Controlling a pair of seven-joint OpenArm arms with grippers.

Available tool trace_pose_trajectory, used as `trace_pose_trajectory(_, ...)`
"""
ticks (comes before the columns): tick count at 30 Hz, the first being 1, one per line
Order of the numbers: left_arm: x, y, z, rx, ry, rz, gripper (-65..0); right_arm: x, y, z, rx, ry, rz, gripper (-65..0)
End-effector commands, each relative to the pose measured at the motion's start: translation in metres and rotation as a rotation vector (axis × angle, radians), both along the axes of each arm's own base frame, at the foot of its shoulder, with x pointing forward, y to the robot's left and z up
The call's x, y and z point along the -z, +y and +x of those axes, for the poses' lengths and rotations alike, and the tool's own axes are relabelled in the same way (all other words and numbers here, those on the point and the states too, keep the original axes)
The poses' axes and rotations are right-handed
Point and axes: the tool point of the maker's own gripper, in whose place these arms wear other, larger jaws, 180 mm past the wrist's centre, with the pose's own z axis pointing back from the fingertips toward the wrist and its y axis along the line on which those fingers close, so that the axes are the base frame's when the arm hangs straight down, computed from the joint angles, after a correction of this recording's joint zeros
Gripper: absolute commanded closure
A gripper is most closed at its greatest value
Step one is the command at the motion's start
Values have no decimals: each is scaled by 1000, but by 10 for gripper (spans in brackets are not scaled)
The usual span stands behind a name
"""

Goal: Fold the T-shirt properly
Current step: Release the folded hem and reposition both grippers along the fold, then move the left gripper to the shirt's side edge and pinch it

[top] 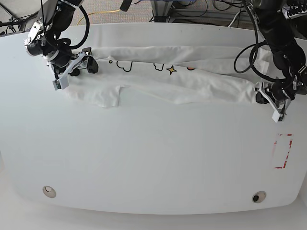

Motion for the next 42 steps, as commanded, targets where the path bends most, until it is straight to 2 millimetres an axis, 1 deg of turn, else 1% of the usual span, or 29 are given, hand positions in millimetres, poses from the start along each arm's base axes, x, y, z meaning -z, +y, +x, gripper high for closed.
trace_pose_trajectory(1, -18, 3, 15, 14, -63, 12, -65, -8, 1, 9, -5, -50, 12, -444)
trace_pose_trajectory(5, -21, 0, 17, 28, -66, 20, -71, -5, 3, 8, -8, -42, 18, -444)
trace_pose_trajectory(6, -24, 1, 16, 30, -66, 29, -83, -5, 3, 8, -9, -41, 18, -444)
trace_pose_trajectory(8, -26, 2, 14, 35, -50, 47, -161, -5, 3, 8, -9, -41, 18, -444)
trace_pose_trajectory(11, -32, 1, 12, 48, -45, 57, -250, -7, 4, 11, -11, -49, 19, -444)
trace_pose_trajectory(13, -43, -3, 15, 60, -81, 44, -281, -7, 5, 11, -12, -50, 21, -444)
trace_pose_trajectory(15, -47, -8, 13, 71, -102, 26, -315, -7, 5, 11, -11, -49, 23, -444)
trace_pose_trajectory(17, -51, -5, 10, 81, -110, 27, -365, -7, 5, 11, -11, -49, 23, -444)
trace_pose_trajectory(20, -51, -1, 10, 79, -108, 17, -401, -7, 5, 11, -12, -49, 21, -444)
trace_pose_trajectory(27, -23, 1, 0, 42, -30, -53, -410, -6, 4, 10, -12, -47, 19, -444)
trace_pose_trajectory(33, -16, -3, -2, 41, -14, -73, -413, -6, 4, 11, -12, -48, 19, -444)
trace_pose_trajectory(36, -8, -5, -5, 35, 9, -93, -413, -6, 4, 11, -12, -48, 21, -444)
trace_pose_trajectory(39, -7, -9, 2, 43, 15, -110, -413, -6, 4, 11, -12, -48, 21, -444)
trace_pose_trajectory(42, 3, -15, 0, 49, 49, -133, -413, -6, 4, 11, -12, -48, 19, -444)
